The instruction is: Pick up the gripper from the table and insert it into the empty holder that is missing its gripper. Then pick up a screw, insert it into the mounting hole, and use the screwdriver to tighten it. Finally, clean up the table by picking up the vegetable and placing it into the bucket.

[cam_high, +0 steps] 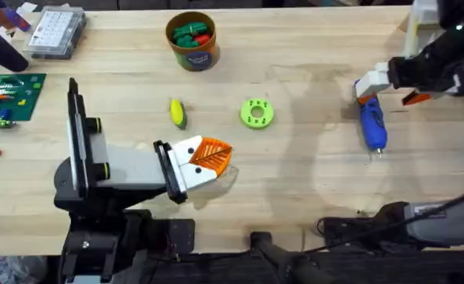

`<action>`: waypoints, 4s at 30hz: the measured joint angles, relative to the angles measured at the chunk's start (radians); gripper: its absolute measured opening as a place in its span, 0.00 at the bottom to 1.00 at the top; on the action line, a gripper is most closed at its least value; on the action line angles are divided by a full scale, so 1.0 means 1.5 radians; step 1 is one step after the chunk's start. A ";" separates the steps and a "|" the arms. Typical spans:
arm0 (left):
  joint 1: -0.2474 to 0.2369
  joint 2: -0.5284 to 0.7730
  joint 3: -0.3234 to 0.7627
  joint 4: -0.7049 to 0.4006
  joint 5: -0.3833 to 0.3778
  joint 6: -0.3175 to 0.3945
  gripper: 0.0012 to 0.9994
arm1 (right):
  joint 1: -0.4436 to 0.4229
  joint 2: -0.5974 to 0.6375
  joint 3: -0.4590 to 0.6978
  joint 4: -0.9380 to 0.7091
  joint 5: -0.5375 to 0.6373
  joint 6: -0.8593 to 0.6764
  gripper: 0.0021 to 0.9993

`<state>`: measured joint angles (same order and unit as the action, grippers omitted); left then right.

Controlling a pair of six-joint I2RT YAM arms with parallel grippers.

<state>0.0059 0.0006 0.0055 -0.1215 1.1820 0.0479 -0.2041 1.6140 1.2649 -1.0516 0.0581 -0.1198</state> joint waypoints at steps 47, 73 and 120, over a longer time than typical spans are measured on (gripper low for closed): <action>0.000 0.000 0.000 0.000 0.000 0.000 0.00 | -0.005 0.159 -0.015 0.136 -0.004 -0.025 0.02; 0.000 0.000 0.000 0.000 0.000 0.000 0.00 | 0.096 0.028 0.340 0.095 -0.229 0.013 0.02; 0.000 0.000 0.000 0.000 0.000 0.000 0.00 | 0.352 -0.275 -0.061 0.907 -0.497 0.243 0.02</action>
<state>0.0059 0.0006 0.0055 -0.1215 1.1820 0.0475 0.3244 1.2016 1.1741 0.3089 -0.6866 0.2453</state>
